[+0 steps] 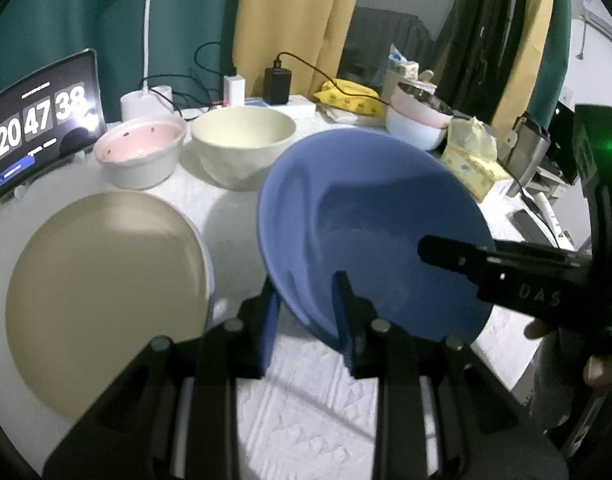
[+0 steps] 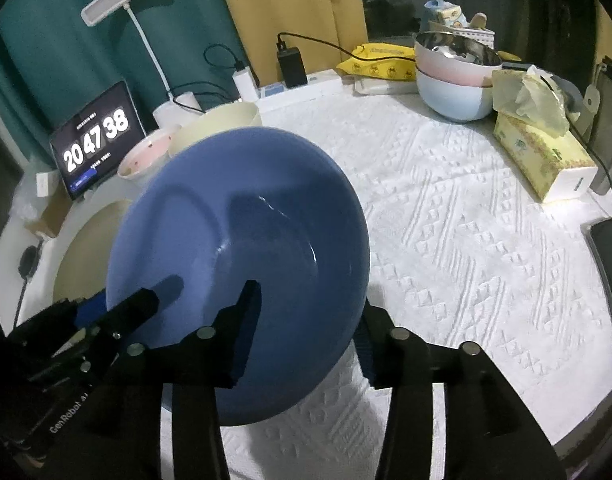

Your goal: Organize plates and bowls

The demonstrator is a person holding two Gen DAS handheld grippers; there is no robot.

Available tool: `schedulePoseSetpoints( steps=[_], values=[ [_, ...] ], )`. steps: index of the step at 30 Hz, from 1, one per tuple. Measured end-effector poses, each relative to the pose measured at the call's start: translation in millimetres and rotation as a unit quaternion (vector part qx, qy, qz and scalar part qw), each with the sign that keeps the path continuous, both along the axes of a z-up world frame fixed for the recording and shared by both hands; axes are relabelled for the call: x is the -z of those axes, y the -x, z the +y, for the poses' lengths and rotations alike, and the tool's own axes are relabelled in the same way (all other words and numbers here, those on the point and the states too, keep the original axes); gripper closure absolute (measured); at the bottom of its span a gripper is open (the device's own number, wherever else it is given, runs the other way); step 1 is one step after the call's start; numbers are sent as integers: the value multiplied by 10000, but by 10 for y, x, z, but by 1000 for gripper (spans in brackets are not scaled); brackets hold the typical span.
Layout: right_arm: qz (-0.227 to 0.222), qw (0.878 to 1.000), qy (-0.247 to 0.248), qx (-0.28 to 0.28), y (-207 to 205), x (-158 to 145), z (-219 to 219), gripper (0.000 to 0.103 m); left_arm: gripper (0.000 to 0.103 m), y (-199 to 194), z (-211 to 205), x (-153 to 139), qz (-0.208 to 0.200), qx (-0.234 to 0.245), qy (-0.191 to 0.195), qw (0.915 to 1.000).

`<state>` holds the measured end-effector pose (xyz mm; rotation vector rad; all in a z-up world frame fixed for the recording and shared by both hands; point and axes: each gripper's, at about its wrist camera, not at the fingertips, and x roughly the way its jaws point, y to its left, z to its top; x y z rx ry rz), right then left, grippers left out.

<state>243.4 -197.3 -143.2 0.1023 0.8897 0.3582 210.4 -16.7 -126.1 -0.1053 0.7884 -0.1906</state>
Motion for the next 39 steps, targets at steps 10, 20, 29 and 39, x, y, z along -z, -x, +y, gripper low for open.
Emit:
schedulePoseSetpoints(
  steps=[10, 20, 29, 39],
  values=[
    [-163, 9998, 41, 130, -29, -133, -49, 49, 69, 7, 88, -94, -61, -30, 65, 10000],
    [-340, 9992, 110, 170, -93, -288, -35, 49, 65, 62, 228, -327, -484, -200, 67, 9986],
    [-489, 9986, 160, 91, -178, -431, 37, 49, 64, -13, 357, -495, -703, -368, -5, 9968],
    [-640, 9977, 198, -39, -332, -577, 167, 49, 64, -195, 468, -605, -792, -531, -68, 9954]
  ],
)
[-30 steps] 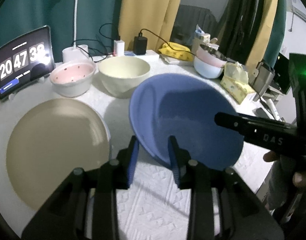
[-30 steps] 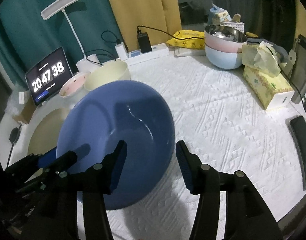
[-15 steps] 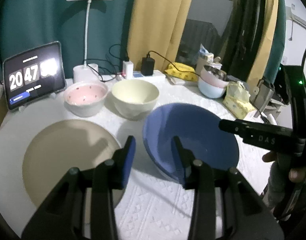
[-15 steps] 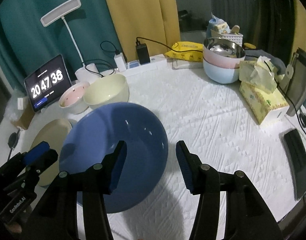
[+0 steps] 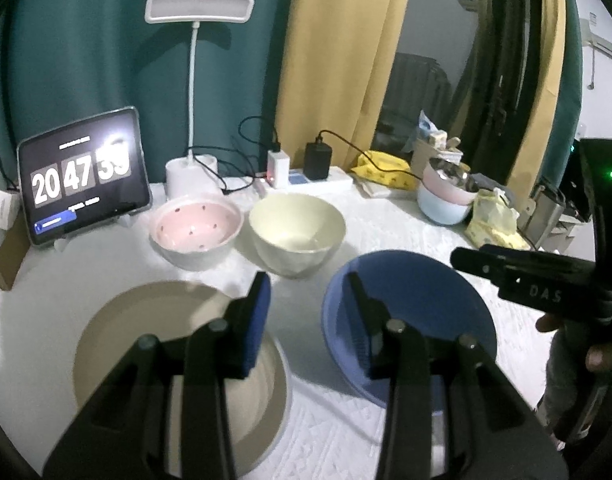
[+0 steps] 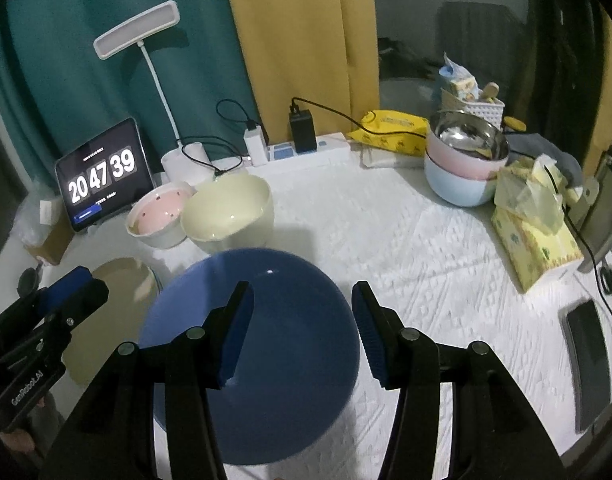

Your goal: Organize plates and bowls

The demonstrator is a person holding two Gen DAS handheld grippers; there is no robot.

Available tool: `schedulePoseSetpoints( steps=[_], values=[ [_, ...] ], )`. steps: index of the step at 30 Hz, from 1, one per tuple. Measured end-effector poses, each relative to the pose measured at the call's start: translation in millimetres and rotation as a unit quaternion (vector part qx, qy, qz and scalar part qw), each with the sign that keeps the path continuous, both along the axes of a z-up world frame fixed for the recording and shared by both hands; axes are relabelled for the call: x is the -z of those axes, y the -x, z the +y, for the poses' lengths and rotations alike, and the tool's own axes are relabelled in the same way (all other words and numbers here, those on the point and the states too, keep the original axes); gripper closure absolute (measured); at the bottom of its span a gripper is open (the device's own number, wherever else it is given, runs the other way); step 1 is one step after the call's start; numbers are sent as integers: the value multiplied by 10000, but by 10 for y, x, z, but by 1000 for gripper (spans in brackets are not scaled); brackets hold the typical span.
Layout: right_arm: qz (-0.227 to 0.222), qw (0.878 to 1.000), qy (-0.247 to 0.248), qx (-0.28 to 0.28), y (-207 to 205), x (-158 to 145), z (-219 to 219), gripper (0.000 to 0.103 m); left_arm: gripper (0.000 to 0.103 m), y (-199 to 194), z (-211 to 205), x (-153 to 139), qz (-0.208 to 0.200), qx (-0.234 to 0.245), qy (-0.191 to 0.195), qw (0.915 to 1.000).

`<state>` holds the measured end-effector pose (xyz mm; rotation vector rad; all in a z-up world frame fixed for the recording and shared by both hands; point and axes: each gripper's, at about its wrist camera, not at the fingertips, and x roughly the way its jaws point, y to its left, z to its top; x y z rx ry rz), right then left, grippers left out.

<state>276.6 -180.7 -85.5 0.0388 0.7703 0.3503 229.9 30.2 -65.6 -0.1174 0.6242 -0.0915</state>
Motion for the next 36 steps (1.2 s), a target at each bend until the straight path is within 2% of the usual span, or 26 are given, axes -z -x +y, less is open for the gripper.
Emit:
schedulePoseSetpoints(
  steps=[25, 31, 36],
  values=[
    [-73, 9995, 88, -286, -621, -160, 308, 49, 64, -603, 83, -94, -50, -106, -91, 9999],
    [-82, 9992, 122, -378, -759, -199, 401, 49, 64, -753, 76, -71, 24, -126, -40, 9999],
    [-52, 9988, 176, -445, -881, -186, 486, 49, 64, -910, 107, 31, 263, -175, -9, 9995]
  ],
)
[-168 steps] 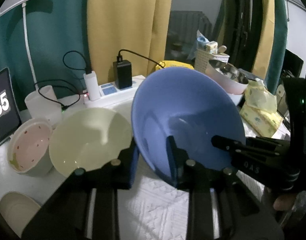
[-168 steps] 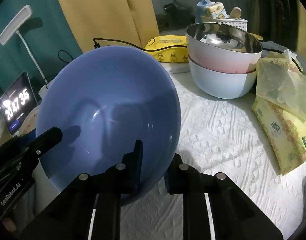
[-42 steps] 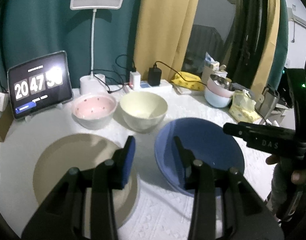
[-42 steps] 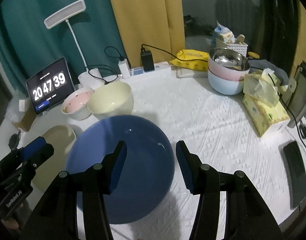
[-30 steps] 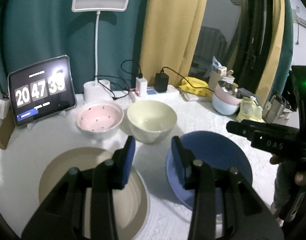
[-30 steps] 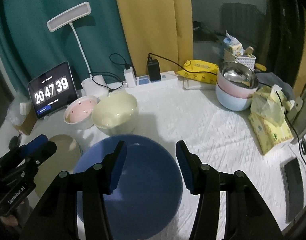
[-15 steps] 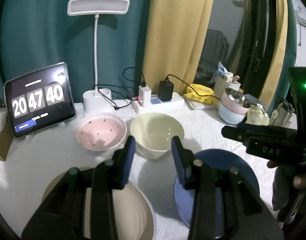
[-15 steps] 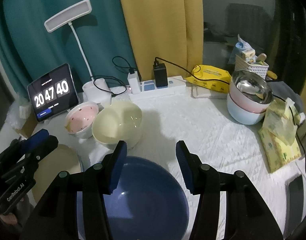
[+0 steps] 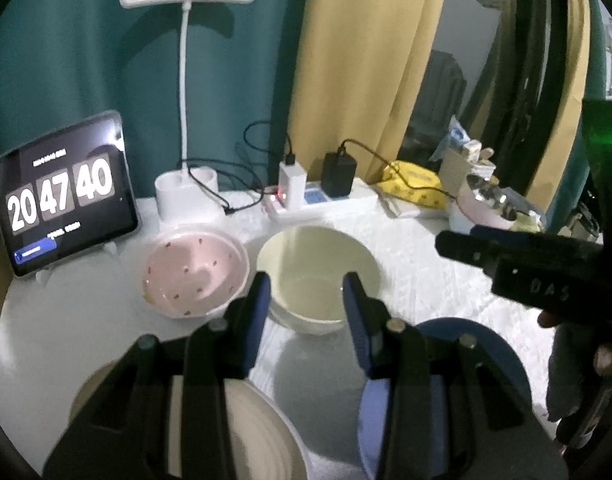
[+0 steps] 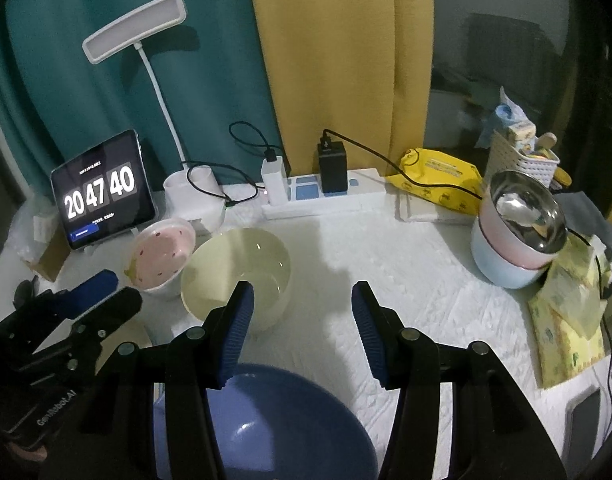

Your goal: Organize plates and bowls

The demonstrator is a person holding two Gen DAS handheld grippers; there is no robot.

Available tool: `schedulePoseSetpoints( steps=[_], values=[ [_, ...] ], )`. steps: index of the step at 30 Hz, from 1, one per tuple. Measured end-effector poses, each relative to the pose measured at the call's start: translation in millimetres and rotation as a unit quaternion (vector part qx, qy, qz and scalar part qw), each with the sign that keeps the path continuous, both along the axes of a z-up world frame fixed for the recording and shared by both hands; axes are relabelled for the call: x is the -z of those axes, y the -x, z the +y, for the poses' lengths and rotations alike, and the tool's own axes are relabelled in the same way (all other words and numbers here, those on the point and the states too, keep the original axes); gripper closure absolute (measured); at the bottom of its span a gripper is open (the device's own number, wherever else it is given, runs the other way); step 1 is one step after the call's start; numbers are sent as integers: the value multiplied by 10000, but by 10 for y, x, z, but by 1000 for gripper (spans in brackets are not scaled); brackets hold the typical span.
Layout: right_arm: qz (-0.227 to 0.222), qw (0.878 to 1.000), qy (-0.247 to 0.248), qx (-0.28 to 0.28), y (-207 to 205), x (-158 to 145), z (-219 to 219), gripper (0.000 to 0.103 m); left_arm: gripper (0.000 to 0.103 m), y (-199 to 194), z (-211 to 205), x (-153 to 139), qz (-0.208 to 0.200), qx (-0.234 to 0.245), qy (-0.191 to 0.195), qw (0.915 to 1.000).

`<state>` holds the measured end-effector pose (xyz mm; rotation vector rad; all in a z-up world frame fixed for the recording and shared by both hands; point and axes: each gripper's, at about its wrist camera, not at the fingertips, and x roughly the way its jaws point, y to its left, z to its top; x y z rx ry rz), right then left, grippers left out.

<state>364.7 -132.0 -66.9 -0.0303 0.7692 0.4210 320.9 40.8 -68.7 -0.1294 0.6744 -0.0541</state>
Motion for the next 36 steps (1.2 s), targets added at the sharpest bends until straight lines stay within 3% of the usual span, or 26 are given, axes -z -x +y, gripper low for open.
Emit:
schedulePoseSetpoints(
  steps=[22, 34, 36],
  values=[
    [1034, 9946, -80, 90, -600, 631, 338, 49, 64, -532, 91, 590, 1076, -195, 383, 9933],
    [1367, 9905, -89, 75, -756, 884, 418, 50, 64, -702, 102, 690, 1165, -240, 338, 9923],
    [1359, 9907, -100, 22, -755, 901, 435, 55, 64, -705, 115, 699, 1128, -221, 376, 9927]
  ],
)
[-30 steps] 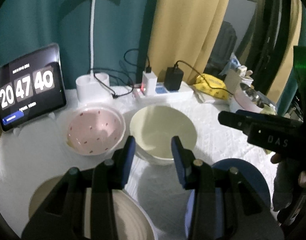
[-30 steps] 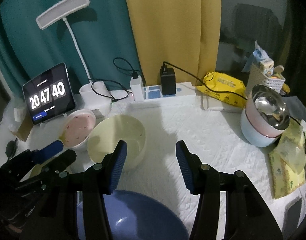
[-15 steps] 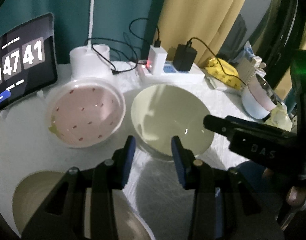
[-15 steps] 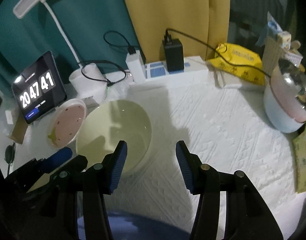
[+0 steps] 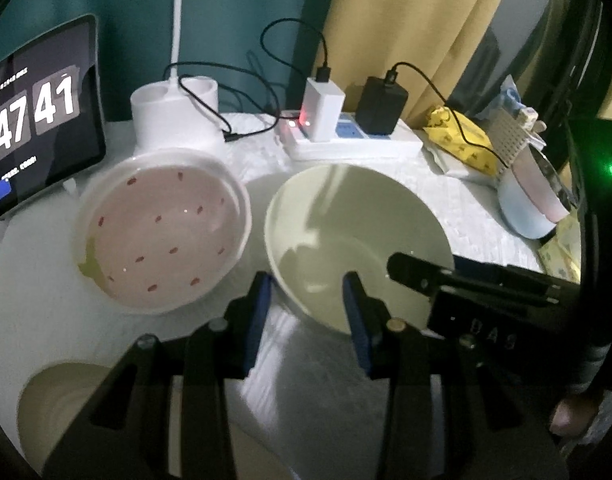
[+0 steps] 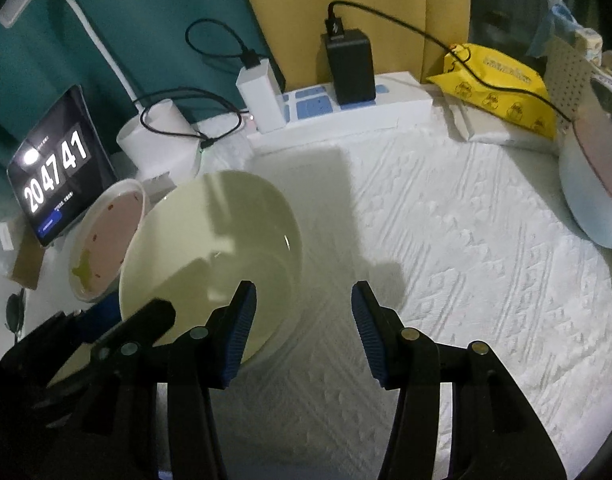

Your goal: Organize plates and bowls

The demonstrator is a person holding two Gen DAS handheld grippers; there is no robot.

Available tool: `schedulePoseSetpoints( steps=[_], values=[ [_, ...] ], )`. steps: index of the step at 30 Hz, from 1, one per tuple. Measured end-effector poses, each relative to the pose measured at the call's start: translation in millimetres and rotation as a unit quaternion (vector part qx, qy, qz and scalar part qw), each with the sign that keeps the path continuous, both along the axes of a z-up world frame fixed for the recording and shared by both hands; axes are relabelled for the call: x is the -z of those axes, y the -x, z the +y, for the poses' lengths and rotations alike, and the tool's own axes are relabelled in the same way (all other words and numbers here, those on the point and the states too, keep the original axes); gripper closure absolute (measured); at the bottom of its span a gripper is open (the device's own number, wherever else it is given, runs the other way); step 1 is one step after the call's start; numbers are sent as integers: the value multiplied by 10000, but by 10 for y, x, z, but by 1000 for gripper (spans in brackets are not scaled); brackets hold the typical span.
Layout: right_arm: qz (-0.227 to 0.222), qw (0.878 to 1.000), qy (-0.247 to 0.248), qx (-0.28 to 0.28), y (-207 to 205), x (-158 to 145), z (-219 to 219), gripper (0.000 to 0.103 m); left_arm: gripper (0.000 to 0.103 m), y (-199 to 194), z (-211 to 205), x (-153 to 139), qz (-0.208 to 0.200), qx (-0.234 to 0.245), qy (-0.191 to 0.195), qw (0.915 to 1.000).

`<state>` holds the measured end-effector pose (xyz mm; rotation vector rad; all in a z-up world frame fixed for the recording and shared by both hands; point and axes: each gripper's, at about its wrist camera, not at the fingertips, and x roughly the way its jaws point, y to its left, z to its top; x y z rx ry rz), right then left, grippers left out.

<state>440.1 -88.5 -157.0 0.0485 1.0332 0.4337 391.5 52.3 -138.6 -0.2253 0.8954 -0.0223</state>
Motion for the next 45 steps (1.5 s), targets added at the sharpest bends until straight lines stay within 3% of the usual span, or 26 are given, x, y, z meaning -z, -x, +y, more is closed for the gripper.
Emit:
schedulePoseSetpoints(
  steps=[1, 3, 17, 24, 45],
  values=[
    [-36, 10000, -8, -60, 6, -6, 20, 57, 65, 3, 3, 3, -33, 16, 19, 10000],
    [-133, 9997, 55, -212, 28, -27, 89, 73, 66, 12, 5, 4, -75, 44, 3, 10000],
    [-392, 9989, 227, -113, 102, -105, 85, 83, 70, 107, 45, -31, -171, 124, 129, 9997],
    [-569, 9983, 81, -115, 171, -256, 44, 85, 79, 209, 70, -153, -430, 5, 114, 9990],
    [-1028, 9945, -197, 0, 580, -752, -101, 86, 81, 612, 33, -586, -1014, 51, 82, 9948]
  ],
)
